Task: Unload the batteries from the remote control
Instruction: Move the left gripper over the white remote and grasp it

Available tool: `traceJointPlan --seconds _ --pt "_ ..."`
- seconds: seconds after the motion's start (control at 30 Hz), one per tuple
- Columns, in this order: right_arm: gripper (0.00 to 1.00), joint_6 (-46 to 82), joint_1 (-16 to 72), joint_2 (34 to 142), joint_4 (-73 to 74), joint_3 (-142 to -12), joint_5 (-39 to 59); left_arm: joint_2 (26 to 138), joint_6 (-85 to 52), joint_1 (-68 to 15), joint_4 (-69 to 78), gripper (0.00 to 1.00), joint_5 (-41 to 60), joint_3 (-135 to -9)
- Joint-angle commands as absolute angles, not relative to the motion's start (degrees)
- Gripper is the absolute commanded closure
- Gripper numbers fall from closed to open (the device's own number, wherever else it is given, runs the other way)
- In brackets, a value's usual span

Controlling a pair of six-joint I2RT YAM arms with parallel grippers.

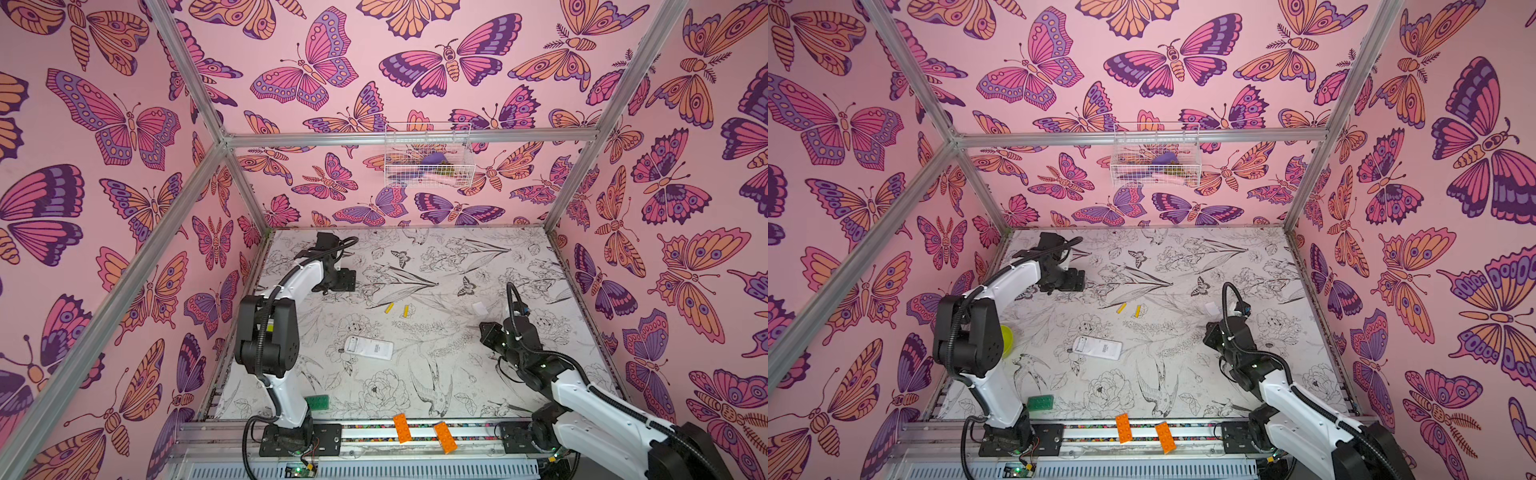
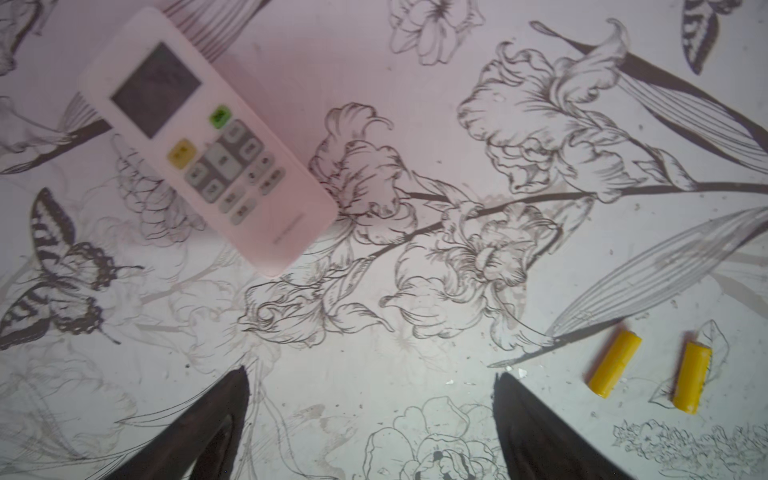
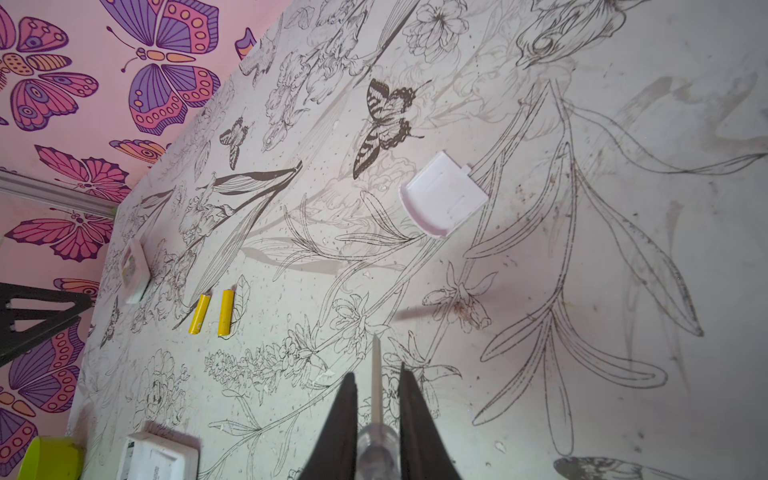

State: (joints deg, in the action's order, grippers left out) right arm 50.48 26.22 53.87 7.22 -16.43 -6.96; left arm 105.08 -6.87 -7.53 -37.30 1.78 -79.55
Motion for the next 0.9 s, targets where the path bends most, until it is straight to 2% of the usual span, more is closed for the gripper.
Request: traceJointPlan --seconds 0.0,0.17,0.57,0.87 --pt "0.9 51.67 25.58 56.27 13.02 -16.0 -5.48 105.24 -9.53 -5.88 -37.11 0.06 -0.75 -79.38" --pt "0.86 52.11 25.36 59.37 15.11 -15.38 -6.19 109.13 -10.62 -4.67 -38.67 0.0 -3.61 -82.67" --pt "0.7 51.41 25.24 61.47 15.53 -14.11 -5.65 120.54 -13.24 -2.93 -38.19 0.0 -2.93 -93.41" --pt "0.61 49.5 24.87 58.69 11.42 -13.45 -7.29 129.48 -13.57 -2.7 -42.29 0.07 -3.55 -101.44"
